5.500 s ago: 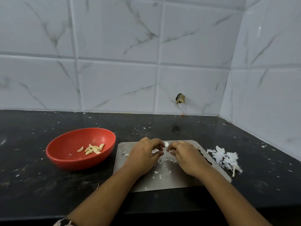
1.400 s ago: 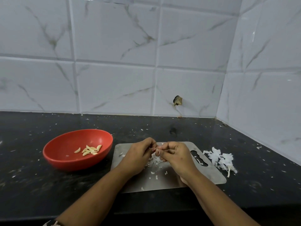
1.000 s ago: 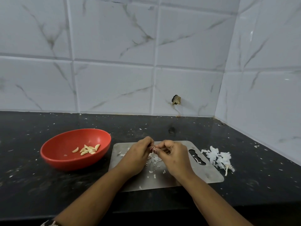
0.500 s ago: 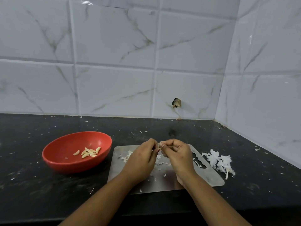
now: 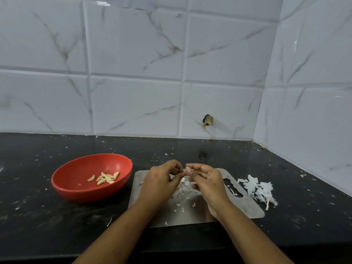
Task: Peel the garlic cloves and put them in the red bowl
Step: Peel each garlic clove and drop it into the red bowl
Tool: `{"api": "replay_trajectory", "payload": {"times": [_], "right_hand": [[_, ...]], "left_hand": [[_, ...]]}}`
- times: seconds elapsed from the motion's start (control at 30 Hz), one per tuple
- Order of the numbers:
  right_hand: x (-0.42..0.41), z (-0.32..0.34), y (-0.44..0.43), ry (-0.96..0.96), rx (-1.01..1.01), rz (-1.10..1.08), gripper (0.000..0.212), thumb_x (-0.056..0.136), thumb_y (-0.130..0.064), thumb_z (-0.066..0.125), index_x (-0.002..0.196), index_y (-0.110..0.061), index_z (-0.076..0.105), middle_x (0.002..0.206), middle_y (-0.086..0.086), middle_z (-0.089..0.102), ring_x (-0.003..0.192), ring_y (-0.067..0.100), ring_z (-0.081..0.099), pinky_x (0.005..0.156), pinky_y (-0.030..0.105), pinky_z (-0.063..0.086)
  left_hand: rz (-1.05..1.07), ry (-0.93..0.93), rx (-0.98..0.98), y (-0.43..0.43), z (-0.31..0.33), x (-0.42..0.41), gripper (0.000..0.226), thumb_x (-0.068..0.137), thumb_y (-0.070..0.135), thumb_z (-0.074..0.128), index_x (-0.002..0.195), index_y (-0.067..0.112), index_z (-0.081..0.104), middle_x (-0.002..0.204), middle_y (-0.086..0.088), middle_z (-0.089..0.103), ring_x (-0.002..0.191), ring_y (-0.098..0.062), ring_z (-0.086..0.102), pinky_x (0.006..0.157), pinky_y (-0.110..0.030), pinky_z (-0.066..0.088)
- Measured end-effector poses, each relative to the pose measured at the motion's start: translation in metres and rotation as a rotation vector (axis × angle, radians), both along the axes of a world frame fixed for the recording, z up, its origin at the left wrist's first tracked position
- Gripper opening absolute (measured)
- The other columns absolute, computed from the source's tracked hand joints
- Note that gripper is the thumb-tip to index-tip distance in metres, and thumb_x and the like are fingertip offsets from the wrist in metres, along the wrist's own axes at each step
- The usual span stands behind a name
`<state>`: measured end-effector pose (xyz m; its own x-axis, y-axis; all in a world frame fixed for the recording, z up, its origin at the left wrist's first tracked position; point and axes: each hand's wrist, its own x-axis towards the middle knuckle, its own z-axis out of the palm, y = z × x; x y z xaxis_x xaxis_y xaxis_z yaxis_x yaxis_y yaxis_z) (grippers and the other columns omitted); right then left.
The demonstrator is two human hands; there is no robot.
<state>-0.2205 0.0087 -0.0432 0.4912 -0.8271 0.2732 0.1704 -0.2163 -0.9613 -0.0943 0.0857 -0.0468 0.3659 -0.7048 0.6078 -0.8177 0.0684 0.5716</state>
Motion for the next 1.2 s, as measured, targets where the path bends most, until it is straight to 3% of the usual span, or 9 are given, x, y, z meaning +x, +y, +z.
{"api": "replay_trajectory", "payload": {"times": [0.23, 0.4, 0.6, 0.67, 0.77, 0.97, 1.2], "right_hand": [[-0.0018, 0.0013, 0.003, 0.05, -0.065, 0.06, 0.005, 0.089, -0.013, 0.069, 0.093, -0.012, 0.069, 0.076, -0.001, 0.073, 0.064, 0.004, 0.062, 0.059, 0.017, 0.048], [-0.0009, -0.0002, 0.0036, 0.042, -0.134, 0.032, 0.006, 0.085, -0.014, 0.073, 0.087, -0.011, 0.069, 0.072, 0.004, 0.072, 0.065, 0.007, 0.064, 0.061, 0.018, 0.049], [-0.0002, -0.0005, 0.0043, 0.007, -0.148, 0.041, 0.01, 0.084, -0.016, 0.074, 0.086, -0.01, 0.067, 0.069, 0.002, 0.071, 0.063, 0.008, 0.063, 0.061, 0.02, 0.05], [-0.0005, -0.0001, 0.0049, -0.007, -0.15, 0.04, 0.012, 0.083, -0.017, 0.075, 0.086, -0.009, 0.067, 0.068, 0.002, 0.07, 0.062, 0.008, 0.062, 0.061, 0.02, 0.05], [-0.0007, 0.0005, 0.0054, -0.02, -0.162, 0.032, 0.013, 0.081, -0.017, 0.075, 0.085, -0.009, 0.067, 0.067, 0.004, 0.07, 0.063, 0.008, 0.062, 0.061, 0.02, 0.05], [0.0003, -0.0009, 0.0043, -0.01, -0.21, 0.026, 0.01, 0.082, -0.013, 0.076, 0.086, -0.009, 0.068, 0.068, 0.004, 0.07, 0.064, 0.007, 0.065, 0.061, 0.018, 0.049], [0.0004, -0.0021, 0.0047, 0.011, -0.201, 0.057, 0.008, 0.089, -0.01, 0.068, 0.093, -0.015, 0.071, 0.08, 0.006, 0.073, 0.068, 0.01, 0.066, 0.064, 0.021, 0.052]], "left_hand": [[0.006, 0.06, -0.036, 0.0, 0.0035, 0.0008, 0.006, 0.087, 0.029, 0.068, 0.087, 0.033, 0.071, 0.078, 0.02, 0.068, 0.056, -0.006, 0.057, 0.058, -0.025, 0.049], [-0.05, 0.206, -0.048, 0.0002, 0.0064, -0.0013, 0.018, 0.086, 0.021, 0.069, 0.078, 0.037, 0.069, 0.077, 0.017, 0.068, 0.056, 0.004, 0.053, 0.053, -0.01, 0.039], [-0.196, 0.407, -0.086, -0.0008, 0.0061, 0.0012, 0.014, 0.085, 0.018, 0.07, 0.078, 0.03, 0.073, 0.082, 0.007, 0.071, 0.056, -0.007, 0.046, 0.058, -0.027, 0.04], [-0.193, 0.435, -0.094, -0.0013, 0.0058, 0.001, 0.014, 0.083, 0.017, 0.072, 0.078, 0.031, 0.073, 0.084, 0.006, 0.066, 0.059, -0.006, 0.044, 0.06, -0.023, 0.039], [-0.15, 0.481, -0.098, -0.0018, 0.007, 0.001, 0.012, 0.079, 0.02, 0.076, 0.078, 0.031, 0.073, 0.087, 0.005, 0.043, 0.067, -0.005, 0.04, 0.06, -0.012, 0.036], [-0.092, 0.438, -0.08, -0.0007, 0.0084, -0.0024, 0.017, 0.078, 0.021, 0.077, 0.071, 0.034, 0.069, 0.081, 0.005, 0.042, 0.066, -0.008, 0.04, 0.062, -0.02, 0.036], [-0.051, 0.357, -0.085, 0.0006, 0.0082, -0.0011, 0.008, 0.079, 0.021, 0.076, 0.074, 0.027, 0.073, 0.077, 0.005, 0.041, 0.064, -0.004, 0.04, 0.059, -0.013, 0.035]]}}
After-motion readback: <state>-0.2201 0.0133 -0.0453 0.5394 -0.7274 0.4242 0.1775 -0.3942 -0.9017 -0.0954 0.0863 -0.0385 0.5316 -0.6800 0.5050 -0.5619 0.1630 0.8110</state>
